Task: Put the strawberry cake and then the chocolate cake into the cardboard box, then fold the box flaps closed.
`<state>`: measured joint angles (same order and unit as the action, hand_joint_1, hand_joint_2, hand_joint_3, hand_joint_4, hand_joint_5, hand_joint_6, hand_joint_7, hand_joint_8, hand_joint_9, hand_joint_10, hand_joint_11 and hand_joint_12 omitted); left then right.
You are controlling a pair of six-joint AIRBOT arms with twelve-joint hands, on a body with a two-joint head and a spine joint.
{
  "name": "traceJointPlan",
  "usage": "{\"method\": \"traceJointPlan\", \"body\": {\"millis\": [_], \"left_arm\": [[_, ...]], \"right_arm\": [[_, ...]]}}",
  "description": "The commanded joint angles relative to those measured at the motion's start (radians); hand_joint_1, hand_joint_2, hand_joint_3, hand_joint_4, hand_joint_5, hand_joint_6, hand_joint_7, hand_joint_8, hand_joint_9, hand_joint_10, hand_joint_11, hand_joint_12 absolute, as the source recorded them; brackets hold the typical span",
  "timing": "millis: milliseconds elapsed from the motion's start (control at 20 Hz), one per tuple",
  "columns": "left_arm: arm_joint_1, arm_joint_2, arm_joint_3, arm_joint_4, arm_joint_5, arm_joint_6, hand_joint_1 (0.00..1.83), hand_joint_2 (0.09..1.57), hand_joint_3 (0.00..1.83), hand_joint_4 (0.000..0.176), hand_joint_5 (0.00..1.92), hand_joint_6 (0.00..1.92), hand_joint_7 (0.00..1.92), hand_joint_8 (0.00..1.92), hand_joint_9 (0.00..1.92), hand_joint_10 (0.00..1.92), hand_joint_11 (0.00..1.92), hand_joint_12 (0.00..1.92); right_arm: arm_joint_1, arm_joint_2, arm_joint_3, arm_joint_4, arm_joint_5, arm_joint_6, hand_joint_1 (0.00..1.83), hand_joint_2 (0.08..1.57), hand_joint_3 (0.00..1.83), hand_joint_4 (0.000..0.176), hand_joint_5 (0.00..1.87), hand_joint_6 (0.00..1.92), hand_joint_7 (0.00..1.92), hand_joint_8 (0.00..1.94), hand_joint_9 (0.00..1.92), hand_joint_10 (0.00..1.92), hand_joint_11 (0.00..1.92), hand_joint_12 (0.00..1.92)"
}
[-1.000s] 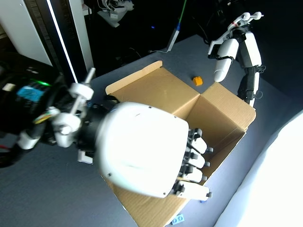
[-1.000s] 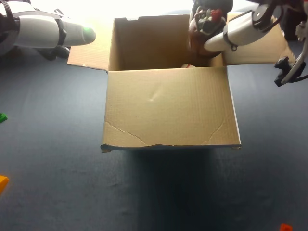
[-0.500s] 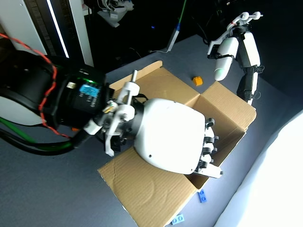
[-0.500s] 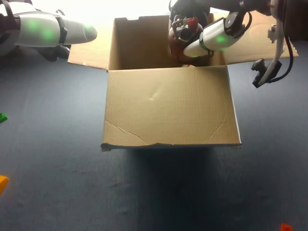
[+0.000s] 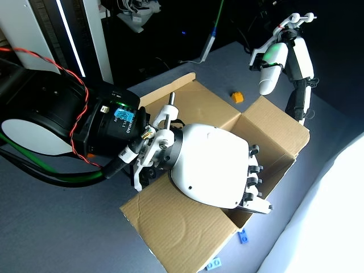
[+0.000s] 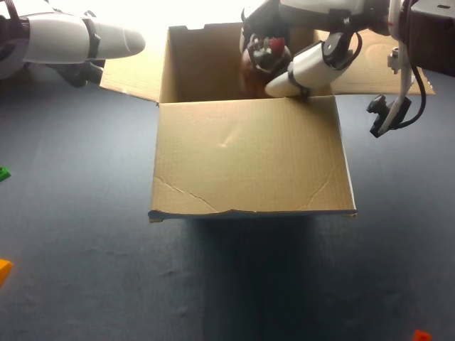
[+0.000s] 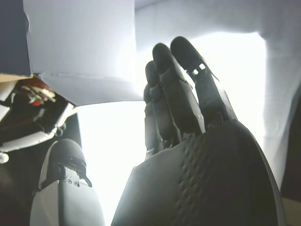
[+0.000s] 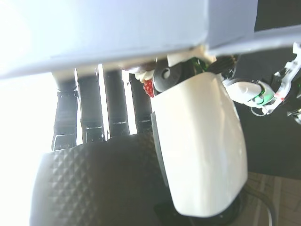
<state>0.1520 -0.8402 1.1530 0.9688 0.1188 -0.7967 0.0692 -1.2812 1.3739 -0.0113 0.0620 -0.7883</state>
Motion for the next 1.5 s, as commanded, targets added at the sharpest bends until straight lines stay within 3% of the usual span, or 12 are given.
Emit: {"method": "traceJointPlan", "body": {"millis": [0, 50, 150, 250, 700, 800, 1000, 1150, 1250, 1300, 1350, 1450], "left_arm": [[-0.015, 0.002, 0.005, 0.006, -0.046, -0.005, 0.28, 1.02, 0.00, 0.023, 0.35, 0.00, 0.54, 0.00, 0.64, 0.00, 0.22, 1.14], [-0.015, 0.002, 0.005, 0.006, -0.046, -0.005, 0.31, 1.02, 0.00, 0.020, 0.37, 0.01, 0.55, 0.01, 0.65, 0.01, 0.23, 1.14], [-0.017, 0.002, 0.005, 0.006, -0.046, -0.005, 0.30, 1.02, 0.00, 0.017, 0.36, 0.00, 0.55, 0.00, 0.65, 0.01, 0.23, 1.14], [-0.017, 0.001, 0.005, 0.005, -0.046, -0.005, 0.29, 1.01, 0.00, 0.021, 0.35, 0.00, 0.54, 0.00, 0.64, 0.00, 0.22, 1.13], [-0.030, 0.004, 0.019, 0.006, -0.110, -0.004, 0.28, 1.00, 0.00, 0.031, 0.35, 0.00, 0.55, 0.01, 0.65, 0.01, 0.22, 1.15], [-0.034, 0.004, 0.022, 0.006, -0.148, 0.009, 0.24, 1.00, 0.00, 0.024, 0.37, 0.00, 0.56, 0.01, 0.65, 0.01, 0.20, 1.18], [-0.036, 0.001, 0.029, 0.006, -0.232, 0.041, 0.19, 1.02, 0.00, 0.008, 0.43, 0.02, 0.62, 0.02, 0.67, 0.01, 0.20, 1.18], [-0.036, 0.001, 0.028, 0.006, -0.286, 0.065, 0.20, 1.06, 0.01, 0.007, 0.49, 0.02, 0.69, 0.01, 0.71, 0.01, 0.23, 1.14], [-0.034, 0.002, 0.024, 0.006, -0.320, 0.081, 0.17, 1.10, 0.00, 0.000, 0.67, 0.04, 0.82, 0.02, 0.80, 0.03, 0.25, 1.19], [-0.033, 0.002, 0.022, 0.006, -0.336, 0.091, 0.16, 1.11, 0.00, 0.000, 0.76, 0.05, 0.90, 0.04, 0.89, 0.07, 0.28, 1.28], [-0.033, 0.003, 0.020, 0.006, -0.348, 0.100, 0.19, 1.11, 0.00, 0.000, 0.82, 0.01, 0.96, 0.05, 0.90, 0.20, 0.30, 1.38], [-0.032, 0.004, 0.016, 0.006, -0.367, 0.114, 0.24, 1.12, 0.00, 0.000, 0.89, 0.01, 0.99, 0.07, 0.72, 0.76, 0.31, 1.50]], "right_arm": [[0.011, 0.012, 0.004, 0.001, 0.135, -0.001, 0.88, 1.03, 0.00, 0.000, 0.43, 0.48, 0.59, 0.42, 0.40, 0.93, 0.00, 1.52], [0.012, 0.012, 0.003, 0.002, 0.135, -0.001, 0.77, 1.00, 0.00, 0.000, 0.34, 0.23, 0.55, 0.12, 0.37, 0.67, 0.00, 1.35], [0.015, 0.011, 0.003, 0.002, 0.133, -0.001, 0.74, 0.99, 0.00, 0.000, 0.30, 0.15, 0.53, 0.05, 0.35, 0.55, 0.00, 1.30], [0.017, 0.011, 0.002, 0.002, 0.129, -0.001, 0.69, 0.97, 0.00, 0.000, 0.28, 0.04, 0.44, 0.00, 0.36, 0.26, 0.00, 1.19], [0.061, 0.050, -0.010, -0.015, 0.110, -0.002, 0.73, 0.95, 0.00, 0.000, 0.28, 0.02, 0.41, 0.01, 0.37, 0.16, 0.00, 1.14], [0.073, 0.060, -0.010, -0.020, 0.105, -0.002, 0.68, 0.97, 0.00, 0.000, 0.32, 0.03, 0.43, 0.01, 0.38, 0.16, 0.00, 1.12], [0.104, 0.070, -0.014, -0.022, 0.076, 0.003, 0.35, 1.10, 0.03, 0.000, 0.52, 0.09, 0.61, 0.05, 0.51, 0.20, 0.00, 1.26], [0.116, 0.088, -0.040, -0.023, 0.059, 0.002, 0.25, 1.20, 0.00, 0.000, 0.70, 0.12, 0.83, 0.04, 0.64, 0.37, 0.07, 1.46], [0.110, 0.102, -0.061, -0.021, 0.055, 0.000, 0.26, 1.22, 0.00, 0.000, 0.93, 0.21, 1.04, 0.11, 0.70, 0.87, 0.26, 1.57], [0.105, 0.109, -0.072, -0.021, 0.054, -0.001, 0.28, 1.22, 0.00, 0.000, 0.96, 0.33, 1.04, 0.29, 0.67, 1.12, 0.30, 1.67], [0.104, 0.118, -0.083, -0.020, 0.054, -0.001, 0.32, 1.21, 0.00, 0.000, 0.92, 0.60, 0.94, 0.67, 0.63, 1.30, 0.34, 1.74], [0.106, 0.128, -0.093, -0.019, 0.054, 0.002, 0.29, 1.23, 0.00, 0.000, 0.81, 0.99, 0.81, 1.07, 0.59, 1.45, 0.40, 1.84]]}}
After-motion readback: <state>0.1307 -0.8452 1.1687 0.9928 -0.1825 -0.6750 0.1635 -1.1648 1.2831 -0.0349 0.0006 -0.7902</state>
